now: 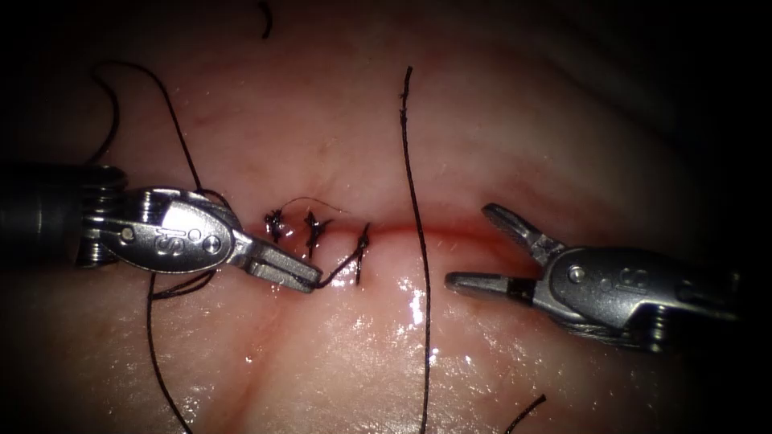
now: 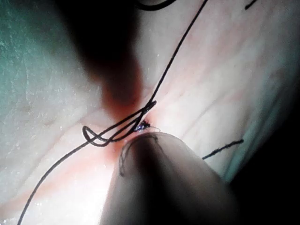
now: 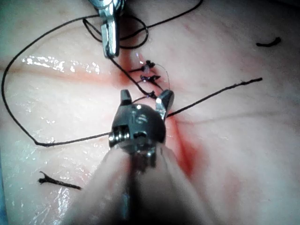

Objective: Wound Closure
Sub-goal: Cut the suture with the right hand

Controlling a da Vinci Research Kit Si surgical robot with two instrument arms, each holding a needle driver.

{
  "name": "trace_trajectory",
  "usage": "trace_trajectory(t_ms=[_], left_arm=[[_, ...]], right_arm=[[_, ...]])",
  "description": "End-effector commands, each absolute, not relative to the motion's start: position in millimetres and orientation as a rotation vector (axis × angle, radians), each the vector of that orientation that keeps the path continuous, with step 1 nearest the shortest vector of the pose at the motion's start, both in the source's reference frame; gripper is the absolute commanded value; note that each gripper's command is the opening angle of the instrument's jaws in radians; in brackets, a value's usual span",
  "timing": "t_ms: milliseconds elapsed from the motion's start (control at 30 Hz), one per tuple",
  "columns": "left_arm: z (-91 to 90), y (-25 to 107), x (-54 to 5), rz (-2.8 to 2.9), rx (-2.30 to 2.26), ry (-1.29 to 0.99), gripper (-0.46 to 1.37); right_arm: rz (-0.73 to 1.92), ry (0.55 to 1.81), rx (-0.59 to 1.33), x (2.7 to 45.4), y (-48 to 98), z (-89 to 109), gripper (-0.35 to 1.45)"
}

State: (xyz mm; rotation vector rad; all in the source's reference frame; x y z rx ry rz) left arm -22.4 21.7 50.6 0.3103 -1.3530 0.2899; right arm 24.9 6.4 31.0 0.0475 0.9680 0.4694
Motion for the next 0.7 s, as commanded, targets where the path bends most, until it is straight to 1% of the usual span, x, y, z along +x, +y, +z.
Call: trace_trajectory(t_ms=[33,67,133,167,233,333,433,500,667,700], left_arm=[[50.6,21.6,-22.4,0.289,0.309,-1.353,-0.35],[50.6,21.6,-22.3,0.289,0.309,-1.353,-0.35],[50.5,21.6,-22.2,0.29,0.31,-1.353,-0.35],[50.5,21.6,-22.1,0.29,0.31,-1.353,-0.35],[50.5,21.6,-22.0,0.291,0.311,-1.353,-0.35],[50.5,21.7,-21.9,0.285,0.313,-1.35,-0.35],[50.3,21.7,-21.9,0.284,0.314,-1.349,-0.35],[50.1,21.7,-21.9,0.283,0.315,-1.349,-0.35],[49.8,22.0,-21.9,0.279,0.317,-1.351,-0.35],[49.7,22.1,-21.9,0.279,0.317,-1.351,-0.35]], right_arm=[[0.423,0.99,0.041,25.2,6.5,31.2,0.73],[0.369,1.015,0.027,25.7,6.4,31.3,0.68],[0.336,1.04,0.026,26.1,6.3,31.4,0.63],[0.307,1.06,0.022,26.5,6.3,31.5,0.56],[0.269,1.089,-0.001,27.1,6.2,31.7,0.49],[0.229,1.114,-0.049,27.9,6.2,32.0,0.55],[0.197,1.119,-0.076,28.6,6.2,32.4,0.53],[0.18,1.115,-0.096,29.3,6.1,32.6,0.57],[0.147,1.108,-0.134,30.8,5.8,33.6,0.77],[0.137,1.107,-0.147,31.1,5.7,33.9,0.77]])
